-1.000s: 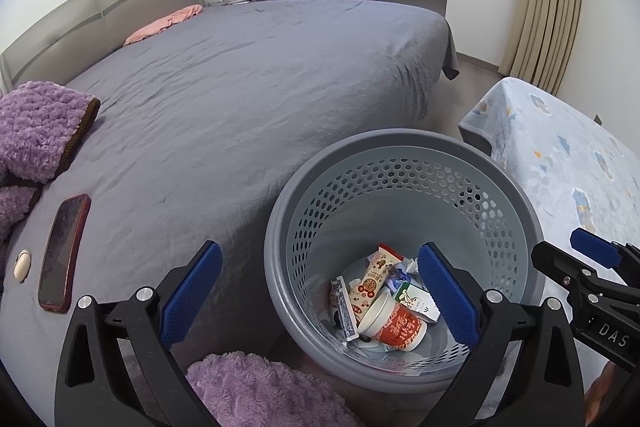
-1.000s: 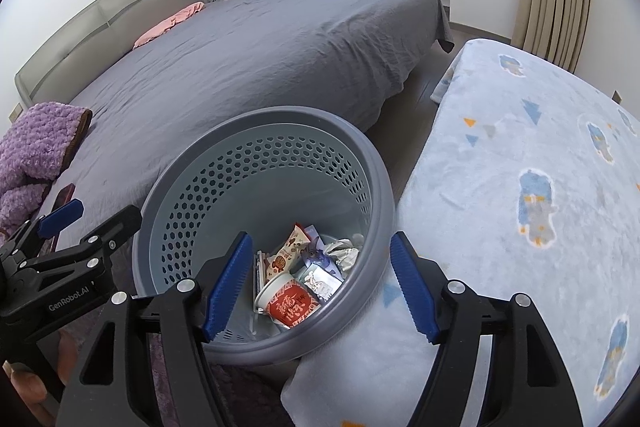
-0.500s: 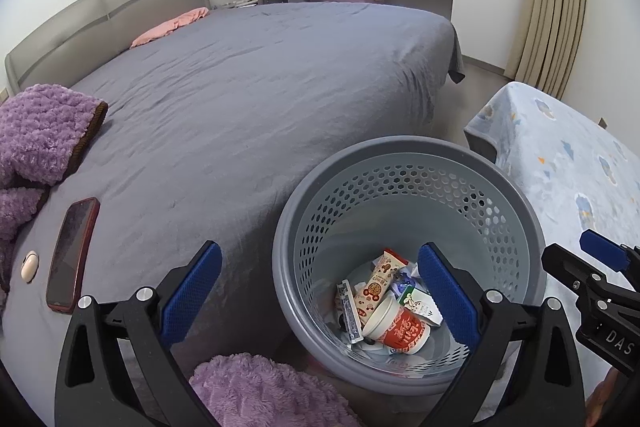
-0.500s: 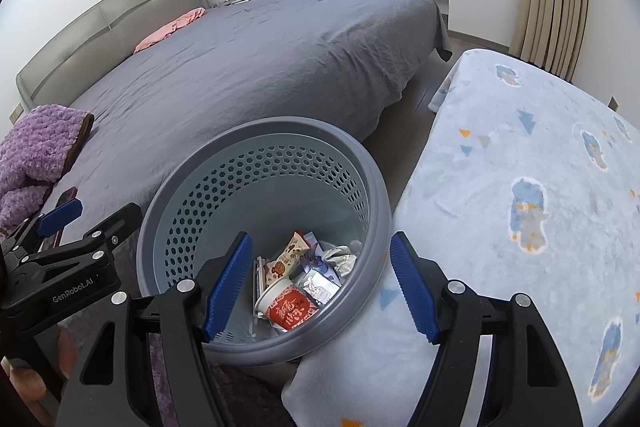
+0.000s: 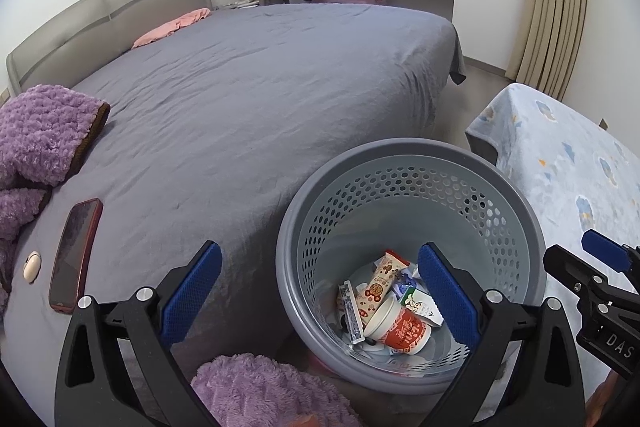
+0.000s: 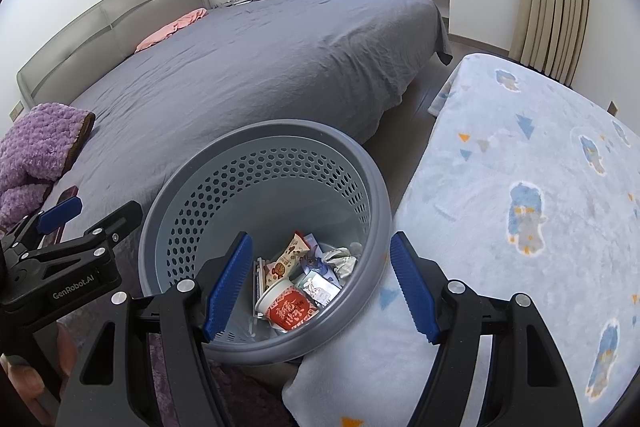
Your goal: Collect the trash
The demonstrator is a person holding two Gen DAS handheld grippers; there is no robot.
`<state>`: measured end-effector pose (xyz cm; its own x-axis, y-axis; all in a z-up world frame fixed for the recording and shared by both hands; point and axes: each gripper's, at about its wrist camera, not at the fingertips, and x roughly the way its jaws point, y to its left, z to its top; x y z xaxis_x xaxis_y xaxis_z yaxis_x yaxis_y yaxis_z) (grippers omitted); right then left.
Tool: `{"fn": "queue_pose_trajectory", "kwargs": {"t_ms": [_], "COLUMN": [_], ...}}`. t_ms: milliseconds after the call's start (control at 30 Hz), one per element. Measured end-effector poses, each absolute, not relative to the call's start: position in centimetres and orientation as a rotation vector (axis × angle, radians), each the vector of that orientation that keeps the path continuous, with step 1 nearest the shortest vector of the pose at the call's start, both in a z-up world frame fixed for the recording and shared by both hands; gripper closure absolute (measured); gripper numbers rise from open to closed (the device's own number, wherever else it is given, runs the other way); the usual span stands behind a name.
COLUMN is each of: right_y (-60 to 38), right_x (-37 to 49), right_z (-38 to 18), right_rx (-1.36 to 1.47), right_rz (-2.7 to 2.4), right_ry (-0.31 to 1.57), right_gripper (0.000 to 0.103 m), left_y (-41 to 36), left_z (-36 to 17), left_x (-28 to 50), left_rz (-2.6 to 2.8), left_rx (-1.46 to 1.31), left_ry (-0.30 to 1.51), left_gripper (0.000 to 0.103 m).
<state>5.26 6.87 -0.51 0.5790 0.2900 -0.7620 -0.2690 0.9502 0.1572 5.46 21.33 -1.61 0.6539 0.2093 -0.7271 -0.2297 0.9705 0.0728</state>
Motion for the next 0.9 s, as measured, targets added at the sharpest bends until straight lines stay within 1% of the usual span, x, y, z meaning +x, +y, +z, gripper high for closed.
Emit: {"fn": "queue_pose_trajectory", "kwargs": {"t_ms": [900], "right_y": [7.22], "right_x": [5.04], "right_z": [-0.3], "right_rx": [0.021], "right_rz": [0.331], "right_ry": [0.891], "right_gripper": [0.035], "left_y": [21.04], "left_z": [-1.61], "left_x": [5.32], "left_rz": [0.242], "left_rx": [-0.024], "left_ry": [0.831], "left_gripper": [0.006]}}
